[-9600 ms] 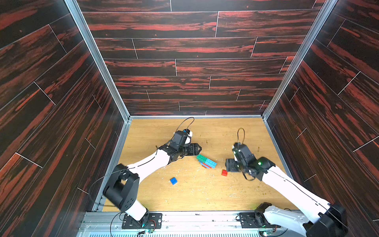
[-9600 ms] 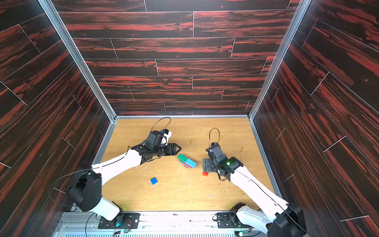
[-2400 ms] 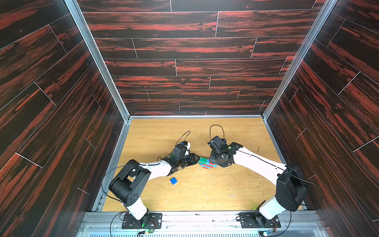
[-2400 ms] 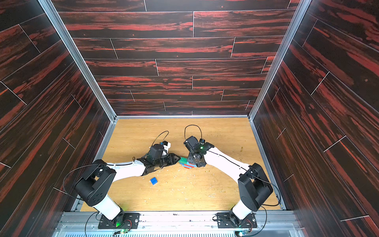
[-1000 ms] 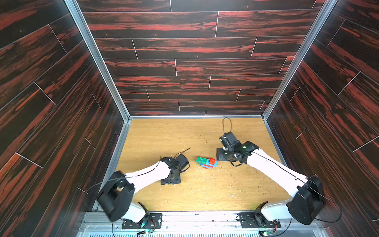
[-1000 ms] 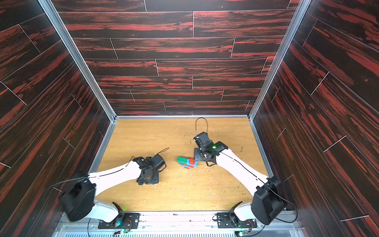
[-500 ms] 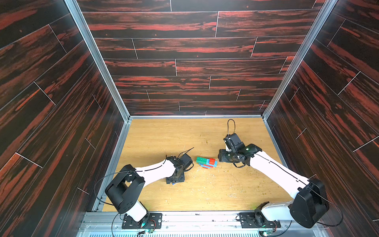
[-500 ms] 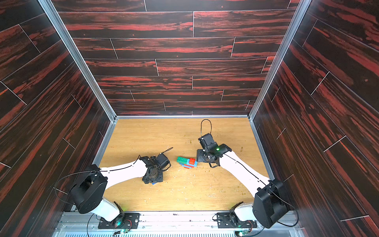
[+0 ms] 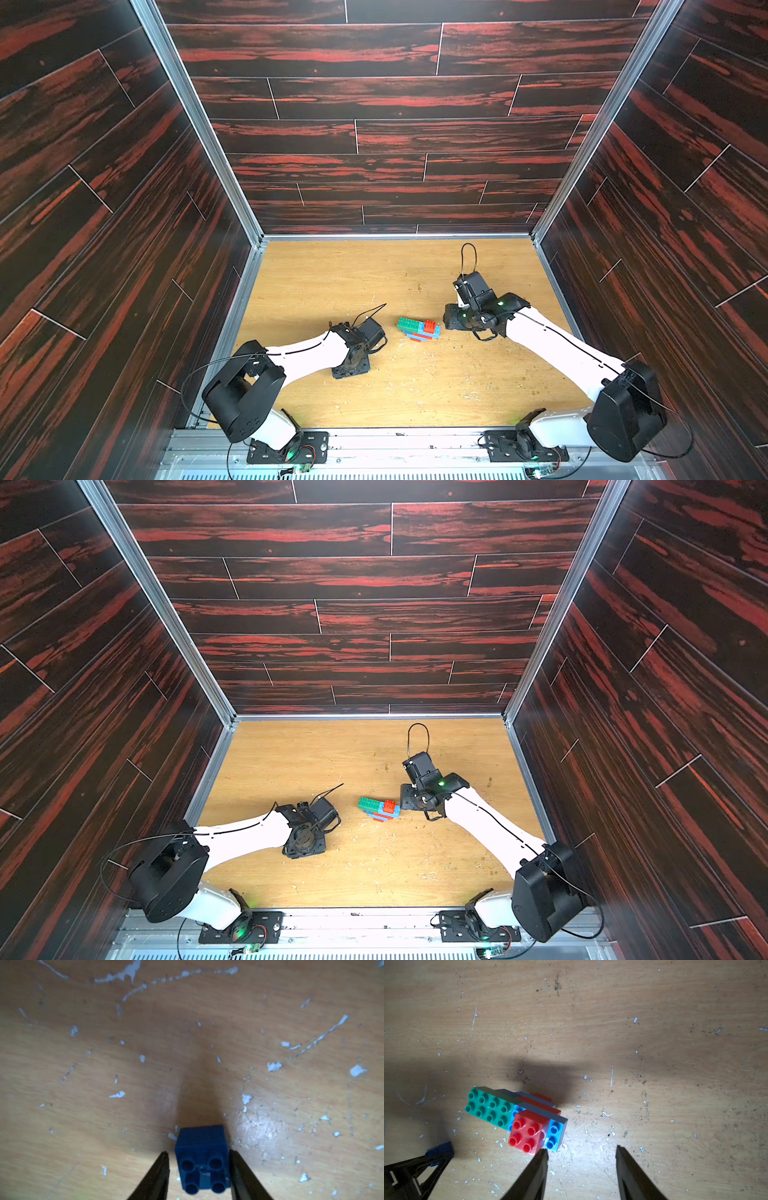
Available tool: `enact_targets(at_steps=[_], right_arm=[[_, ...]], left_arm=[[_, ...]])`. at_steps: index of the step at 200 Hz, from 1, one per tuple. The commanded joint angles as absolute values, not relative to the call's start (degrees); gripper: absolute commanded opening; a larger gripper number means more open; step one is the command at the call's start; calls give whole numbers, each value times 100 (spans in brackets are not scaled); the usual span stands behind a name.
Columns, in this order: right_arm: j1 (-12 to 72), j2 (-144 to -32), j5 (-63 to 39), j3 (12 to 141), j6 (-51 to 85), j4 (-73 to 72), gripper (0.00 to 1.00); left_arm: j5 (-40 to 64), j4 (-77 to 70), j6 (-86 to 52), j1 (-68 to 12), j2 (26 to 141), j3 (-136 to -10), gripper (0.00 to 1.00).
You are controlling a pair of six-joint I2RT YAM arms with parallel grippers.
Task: Assemble a heart with lego
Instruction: Pick up the lego brick from the center of the board.
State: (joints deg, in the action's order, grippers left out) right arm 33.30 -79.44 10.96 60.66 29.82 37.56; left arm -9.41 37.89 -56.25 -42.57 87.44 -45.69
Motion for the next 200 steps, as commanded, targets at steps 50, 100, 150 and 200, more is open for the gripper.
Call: enact_targets(at_steps=[50, 100, 150, 200], right_arm=[[3283, -7859, 1053, 5958, 2909, 3738, 53], [3270, -7856, 956, 5872, 2942, 3674, 51], [3071, -7514, 423, 5704, 2952, 3450, 49], [3026, -7714, -368, 5587, 3075, 2989, 48]], left_arm=[[-1163, 3913, -5512, -4263, 8852, -4786, 45], [-1149, 3820, -5304, -4256, 8706, -4849, 32], [-946, 3964, -4079, -4263, 8325, -5629, 19], [119, 4258, -3130, -4272, 9032, -7534, 16]])
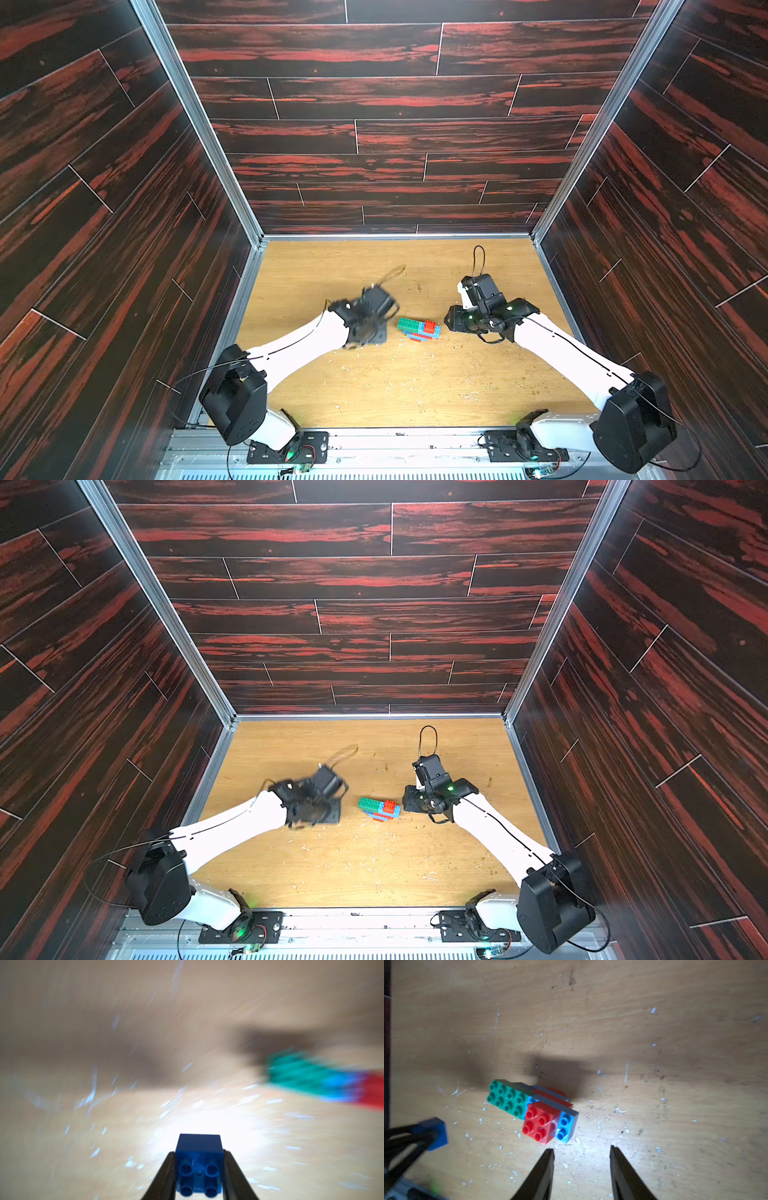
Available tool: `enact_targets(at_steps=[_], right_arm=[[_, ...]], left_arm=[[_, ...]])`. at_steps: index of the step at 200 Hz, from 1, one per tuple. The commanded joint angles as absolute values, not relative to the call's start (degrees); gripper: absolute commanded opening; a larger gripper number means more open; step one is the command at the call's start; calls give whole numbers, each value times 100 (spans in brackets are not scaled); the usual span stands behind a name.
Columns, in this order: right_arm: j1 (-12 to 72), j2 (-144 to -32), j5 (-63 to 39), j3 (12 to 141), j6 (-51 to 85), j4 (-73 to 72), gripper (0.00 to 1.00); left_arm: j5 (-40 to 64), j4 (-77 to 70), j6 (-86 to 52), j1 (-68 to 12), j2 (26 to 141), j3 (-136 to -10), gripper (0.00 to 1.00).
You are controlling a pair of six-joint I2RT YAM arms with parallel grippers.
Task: Assemble a heart with lego
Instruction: Pick up the lego brick from the center of the board, then assemble the lego brick with the lego brick.
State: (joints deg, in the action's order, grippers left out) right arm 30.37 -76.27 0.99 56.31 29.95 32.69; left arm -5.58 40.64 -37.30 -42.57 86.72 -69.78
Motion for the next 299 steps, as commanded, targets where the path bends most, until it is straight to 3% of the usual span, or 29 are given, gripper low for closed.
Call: enact_targets(at_steps=[1, 31, 134, 299], right_arm=[[3029, -7720, -382, 5584, 3080, 2984, 48], [3024, -7987, -487, 5577, 3136, 2968, 50], [3023, -8441, -334, 5589, 3164, 2838, 54], [3023, -8352, -570, 5739, 3019, 2770, 53]], left_arm=[[147, 4260, -3121, -4267, 9060, -7564, 16], [583, 4488, -2998, -4342, 9756, -8168, 15], [-53, 4921, -2528, -4504, 10923, -9287, 14], [-237, 4911, -2324, -4502, 11231, -9635, 13]])
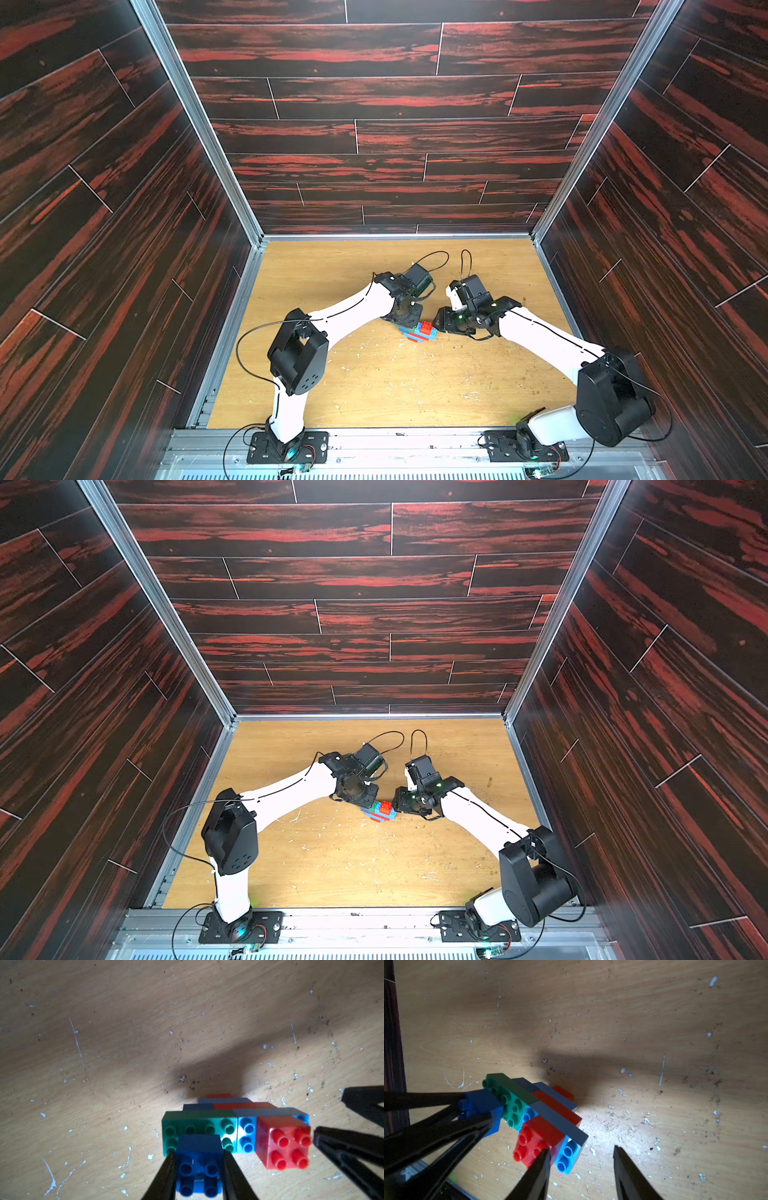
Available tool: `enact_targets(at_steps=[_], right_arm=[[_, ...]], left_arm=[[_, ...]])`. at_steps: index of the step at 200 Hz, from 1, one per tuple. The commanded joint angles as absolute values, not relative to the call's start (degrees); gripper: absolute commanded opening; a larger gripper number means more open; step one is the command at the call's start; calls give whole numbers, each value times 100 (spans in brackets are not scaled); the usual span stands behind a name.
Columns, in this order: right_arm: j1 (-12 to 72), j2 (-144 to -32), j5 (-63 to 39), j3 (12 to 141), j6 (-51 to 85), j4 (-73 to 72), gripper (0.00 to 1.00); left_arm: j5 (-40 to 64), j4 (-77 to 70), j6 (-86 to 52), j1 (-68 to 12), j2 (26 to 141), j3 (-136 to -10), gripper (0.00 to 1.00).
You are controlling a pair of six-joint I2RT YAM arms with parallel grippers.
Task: Assemble a heart with lego
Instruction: Assemble the lego brick with the lego brick.
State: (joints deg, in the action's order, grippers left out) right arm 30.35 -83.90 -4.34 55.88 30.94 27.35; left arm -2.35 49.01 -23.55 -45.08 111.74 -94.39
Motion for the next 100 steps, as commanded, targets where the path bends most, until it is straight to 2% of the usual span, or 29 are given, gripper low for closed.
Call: enact_targets(at_steps=[1, 47, 100], right_arm=[[3028, -8351, -575, 5739, 3017, 2765, 53], [3033, -8411, -837, 5674, 3042, 2600, 54], [3032, -8523, -815, 5642, 3016, 2591, 54]], left_arm=[[-241, 4912, -2327, -4501, 11232, -9638, 13], [-483, 5054, -2206, -4482, 11315, -9690, 13], [-78, 4957, -2123, -4412, 11500, -9661, 13]])
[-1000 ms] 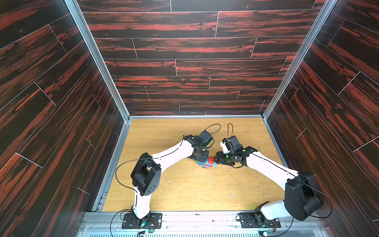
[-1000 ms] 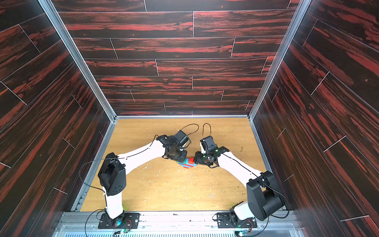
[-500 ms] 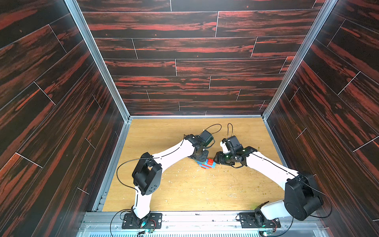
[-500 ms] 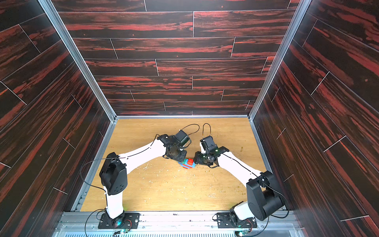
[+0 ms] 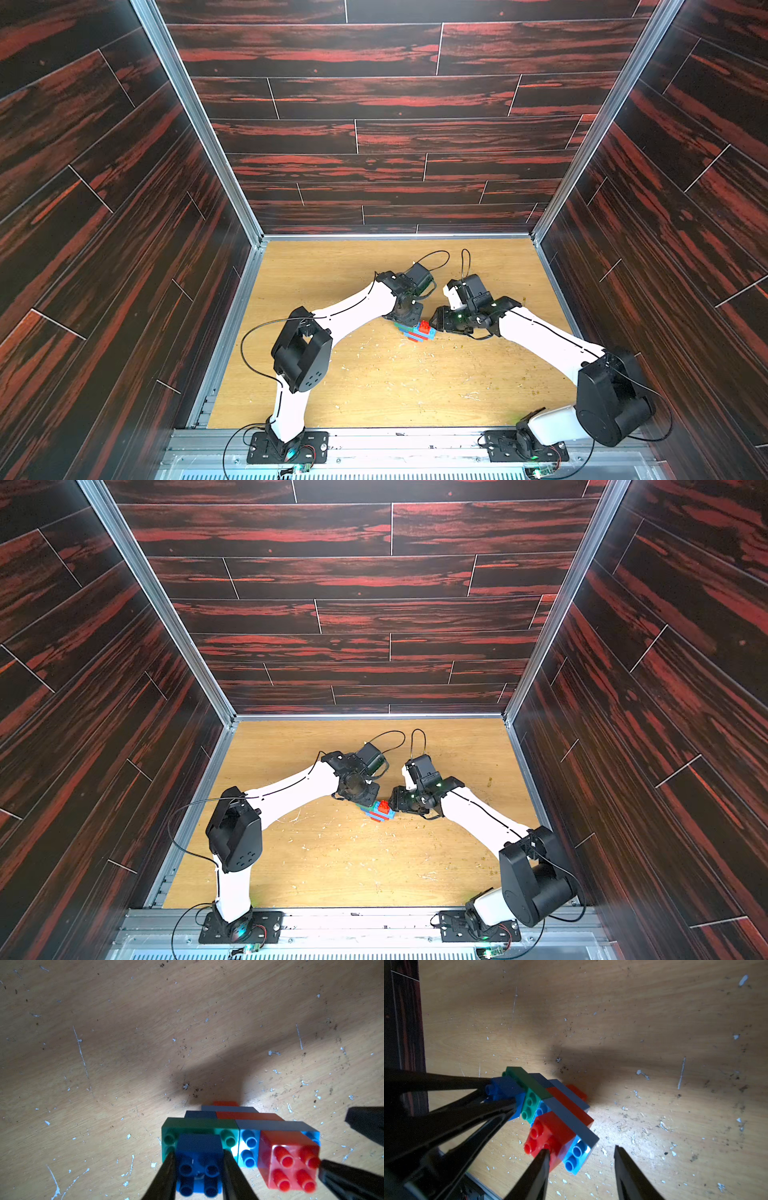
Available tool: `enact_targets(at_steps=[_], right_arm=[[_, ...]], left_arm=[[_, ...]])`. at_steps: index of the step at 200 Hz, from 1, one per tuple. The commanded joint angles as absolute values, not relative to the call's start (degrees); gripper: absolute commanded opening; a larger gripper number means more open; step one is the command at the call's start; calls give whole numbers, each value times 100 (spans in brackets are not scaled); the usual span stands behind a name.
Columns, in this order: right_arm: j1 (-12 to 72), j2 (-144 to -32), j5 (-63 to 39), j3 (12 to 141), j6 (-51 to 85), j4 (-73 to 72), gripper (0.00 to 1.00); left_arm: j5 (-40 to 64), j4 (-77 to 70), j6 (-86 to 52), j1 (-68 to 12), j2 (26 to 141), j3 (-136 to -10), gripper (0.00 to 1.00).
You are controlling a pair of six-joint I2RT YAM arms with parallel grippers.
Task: Assemble a heart with lego
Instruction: Assemble the lego brick with the lego brick.
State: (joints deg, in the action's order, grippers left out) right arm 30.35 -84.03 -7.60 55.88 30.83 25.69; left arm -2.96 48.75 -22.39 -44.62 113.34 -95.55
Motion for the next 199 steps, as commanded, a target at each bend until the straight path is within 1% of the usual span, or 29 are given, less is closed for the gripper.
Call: enact_targets(at_steps=[1, 24, 46, 70, 98, 132, 138, 159, 172, 187, 199], right_arm=[[3032, -8529, -812, 5642, 3015, 2587, 54], [3032, -8612, -829, 5624, 2964, 2583, 53], [3032, -8691, -618, 5576, 2945, 2706, 52], [3037, -8666, -657, 5375, 2944, 2650, 51], [3032, -8641, -612, 5213, 2961, 2589, 50], [3028, -8662, -670, 5204, 2966, 2520, 49], [3033, -8655, -662, 5222, 2977, 2522, 49], [3032, -8549, -739, 5253, 3006, 2445, 49], [3032, -8499, -698, 5300, 3021, 2452, 49], [3032, -8409, -694, 5368, 3023, 2436, 49], [3032, -8323, -678, 5408, 3037, 2437, 50]], left_arm=[[-70, 4957, -2116, -4412, 11503, -9660, 13], [96, 5054, -2041, -4402, 11578, -9628, 12], [290, 5375, -2083, -4405, 11666, -9597, 13], [549, 5155, -2223, -4421, 11596, -9106, 13], [328, 5238, -2312, -4485, 11594, -8712, 14], [437, 5183, -2405, -4614, 11765, -8441, 15], [441, 5180, -2428, -4612, 11733, -8444, 17], [213, 5109, -2453, -4610, 11358, -8753, 30], [179, 4859, -2452, -4590, 11111, -8950, 42], [19, 4710, -2476, -4525, 10981, -9260, 53], [-99, 4809, -2478, -4433, 10939, -9526, 55]])
